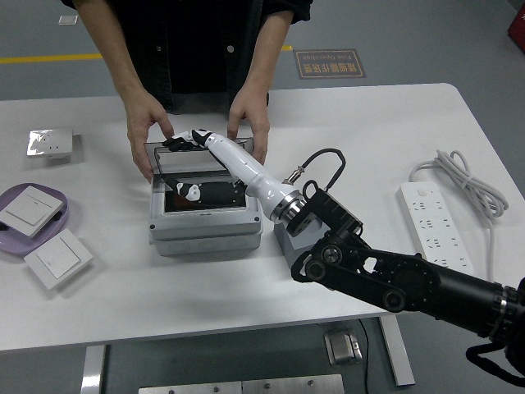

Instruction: Pick up the cylinder from the cube,place it in the box,flap close box

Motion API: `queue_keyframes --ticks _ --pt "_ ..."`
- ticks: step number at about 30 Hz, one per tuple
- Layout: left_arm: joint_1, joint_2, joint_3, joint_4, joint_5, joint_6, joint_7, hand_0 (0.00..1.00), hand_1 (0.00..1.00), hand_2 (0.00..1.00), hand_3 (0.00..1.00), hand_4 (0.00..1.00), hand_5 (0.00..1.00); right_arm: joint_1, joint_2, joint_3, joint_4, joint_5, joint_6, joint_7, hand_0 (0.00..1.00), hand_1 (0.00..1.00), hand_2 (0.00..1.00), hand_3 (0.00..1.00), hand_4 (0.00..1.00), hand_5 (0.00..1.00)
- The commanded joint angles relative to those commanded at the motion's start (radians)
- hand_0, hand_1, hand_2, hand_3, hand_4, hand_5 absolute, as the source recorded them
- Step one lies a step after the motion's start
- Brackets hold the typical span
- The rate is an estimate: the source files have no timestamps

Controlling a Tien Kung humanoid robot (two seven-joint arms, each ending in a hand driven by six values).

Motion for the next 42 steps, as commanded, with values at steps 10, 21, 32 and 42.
queue_keyframes --ticks 10,21,32,42 --pt "0.0 0.008 0.017 0.002 -0.01 0.001 0.001 0.615 0.642 0.628 0.663 0.736 0.228 0.115 -0.012 -0.005 -0.147 0.251 0.051 0.008 0.818 0.668 0.653 0.734 0.674 0.258" --pt "-0.004 0.008 0.014 0.0 -0.002 0.001 0.0 0.616 0.642 0.628 0.662 0.736 0.229 0.151 -0.002 -0.055 -0.291 0.355 0.104 0.003 0.771 0.649 0.643 0.73 0.641 0.266" --pt "-0.006 0.004 0.007 0.002 0.0 0.0 0.0 0.615 0.642 0.628 0.662 0.737 0.229 0.099 -0.043 -0.056 -0.127 0.366 0.12 -0.017 0.727 0.629 0.644 0.721 0.622 0.268" --pt "-0.005 0.0 0.003 0.002 0.003 -0.001 0.0 0.615 0.642 0.628 0.662 0.737 0.229 0.055 -0.07 -0.105 -0.025 0.378 0.134 -0.031 0.705 0.619 0.636 0.72 0.604 0.27"
